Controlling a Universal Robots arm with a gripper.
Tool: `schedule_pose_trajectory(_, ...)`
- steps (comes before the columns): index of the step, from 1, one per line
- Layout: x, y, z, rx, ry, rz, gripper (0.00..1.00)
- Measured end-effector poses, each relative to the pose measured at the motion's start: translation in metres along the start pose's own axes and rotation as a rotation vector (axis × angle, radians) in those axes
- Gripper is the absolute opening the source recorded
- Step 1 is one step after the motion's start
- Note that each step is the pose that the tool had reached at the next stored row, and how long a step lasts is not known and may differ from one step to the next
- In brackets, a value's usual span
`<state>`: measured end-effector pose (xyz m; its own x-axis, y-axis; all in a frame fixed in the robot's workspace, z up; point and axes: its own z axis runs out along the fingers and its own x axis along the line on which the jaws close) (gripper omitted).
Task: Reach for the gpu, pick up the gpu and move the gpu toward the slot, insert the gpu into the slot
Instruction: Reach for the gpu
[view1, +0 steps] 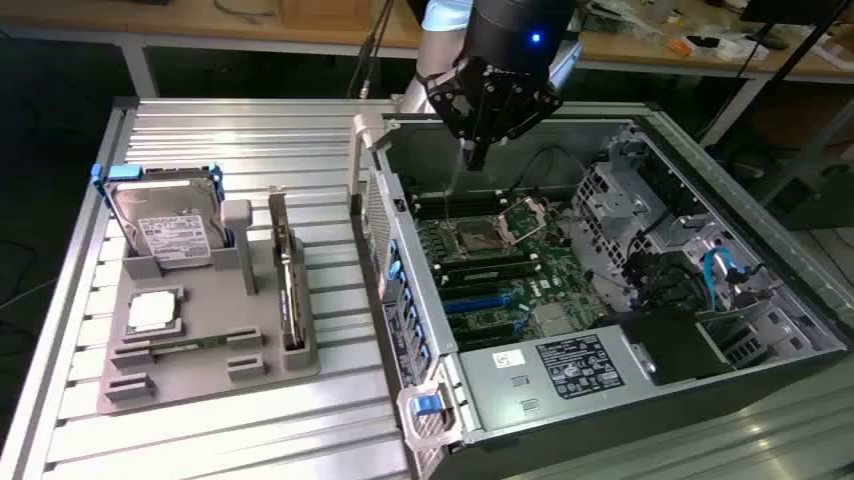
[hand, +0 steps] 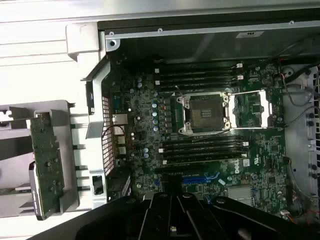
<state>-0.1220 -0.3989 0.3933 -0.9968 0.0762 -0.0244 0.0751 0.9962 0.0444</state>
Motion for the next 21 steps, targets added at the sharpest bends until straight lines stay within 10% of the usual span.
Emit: schedule_pose_trajectory(21, 0.037, -0.0028, -0.0010, 0.0001, 0.0000, 0.000, 0.11)
